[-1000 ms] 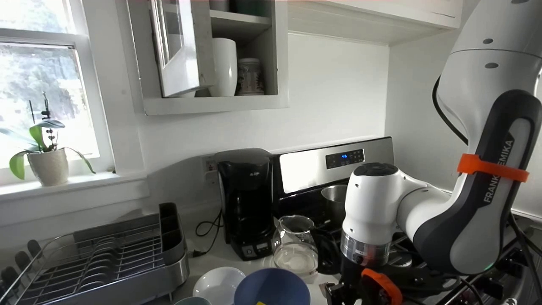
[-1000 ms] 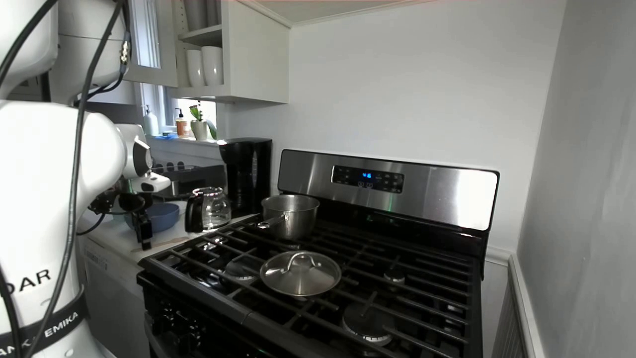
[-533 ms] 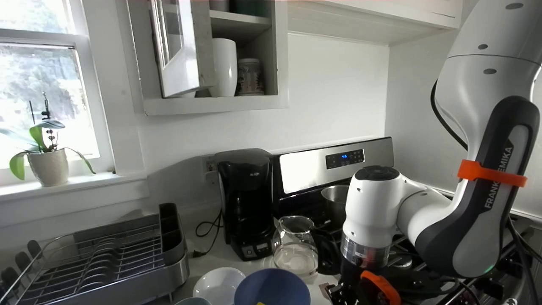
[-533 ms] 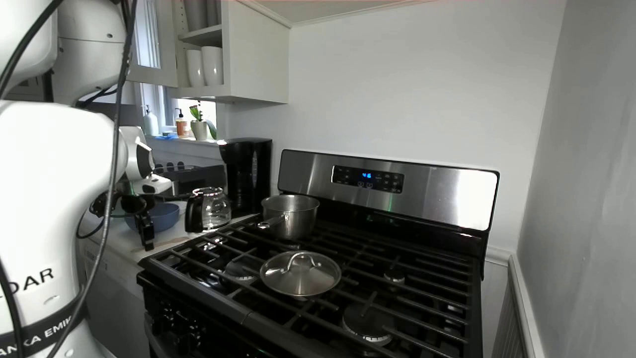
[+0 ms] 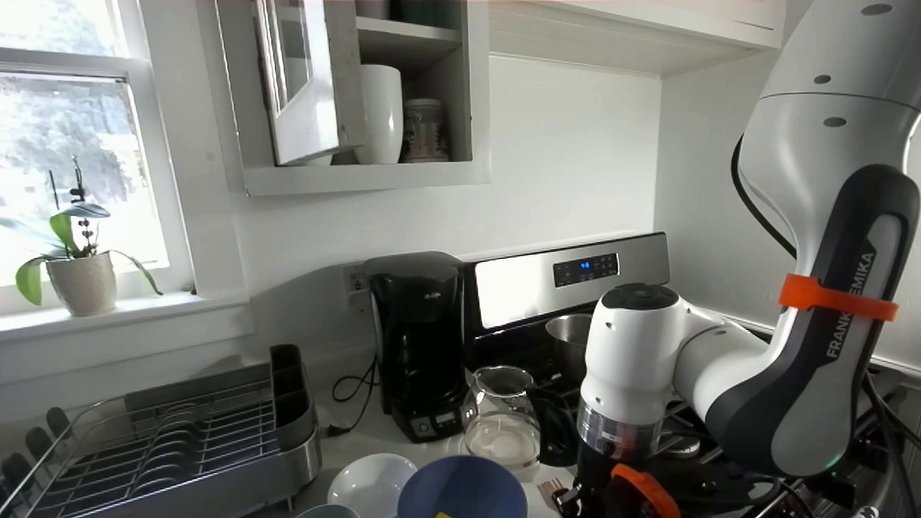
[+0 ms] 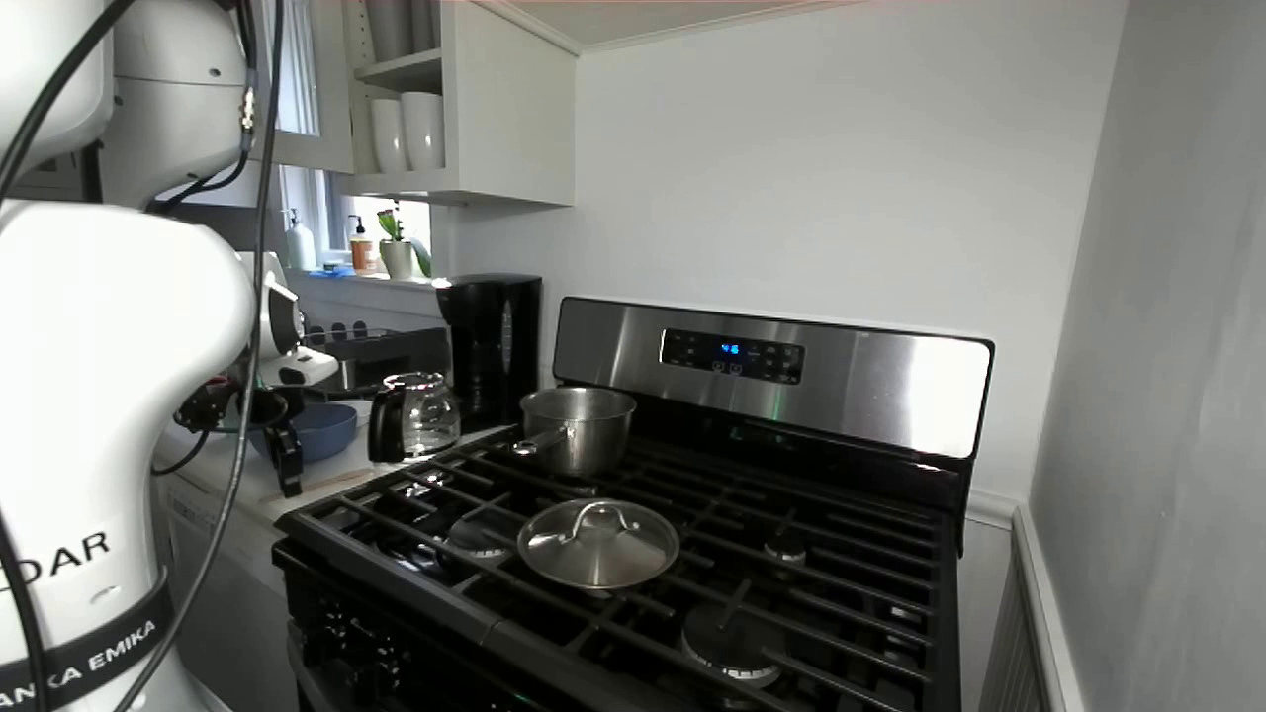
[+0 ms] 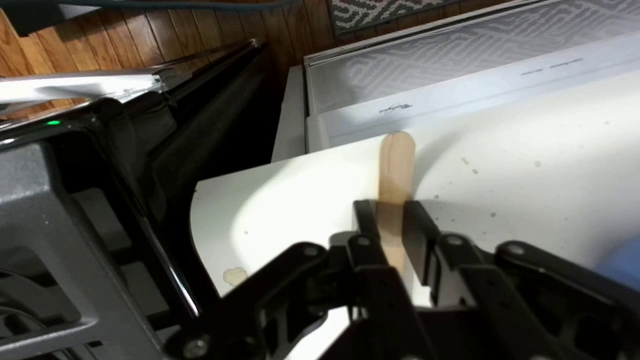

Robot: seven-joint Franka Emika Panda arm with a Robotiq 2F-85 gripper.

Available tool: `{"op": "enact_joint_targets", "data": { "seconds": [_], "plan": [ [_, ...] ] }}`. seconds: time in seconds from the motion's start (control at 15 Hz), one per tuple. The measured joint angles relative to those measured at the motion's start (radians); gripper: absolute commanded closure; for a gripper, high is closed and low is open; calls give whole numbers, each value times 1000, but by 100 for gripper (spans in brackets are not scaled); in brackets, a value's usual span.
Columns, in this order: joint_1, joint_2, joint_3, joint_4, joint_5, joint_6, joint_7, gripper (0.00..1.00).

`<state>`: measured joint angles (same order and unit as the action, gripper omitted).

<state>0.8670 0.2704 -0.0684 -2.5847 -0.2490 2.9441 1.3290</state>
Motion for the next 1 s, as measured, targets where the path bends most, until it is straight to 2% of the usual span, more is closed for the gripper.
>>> {"op": "enact_joint_targets", "data": {
  "seconds": [0.07,0.2,0.27,0.4,0.47,0.53,0.6,1.0],
  "plan": [
    [0,0,0,0,0,0,0,65],
    [0,1,0,0,0,0,0,61],
    [0,1,0,0,0,0,0,55],
    [0,2,0,0,0,0,0,56],
    [1,2,0,0,0,0,0,53],
    [1,3,0,0,0,0,0,55],
    [1,4,0,0,0,0,0,53],
    [4,8,4,7,0,1,0,60]
  ]
}}
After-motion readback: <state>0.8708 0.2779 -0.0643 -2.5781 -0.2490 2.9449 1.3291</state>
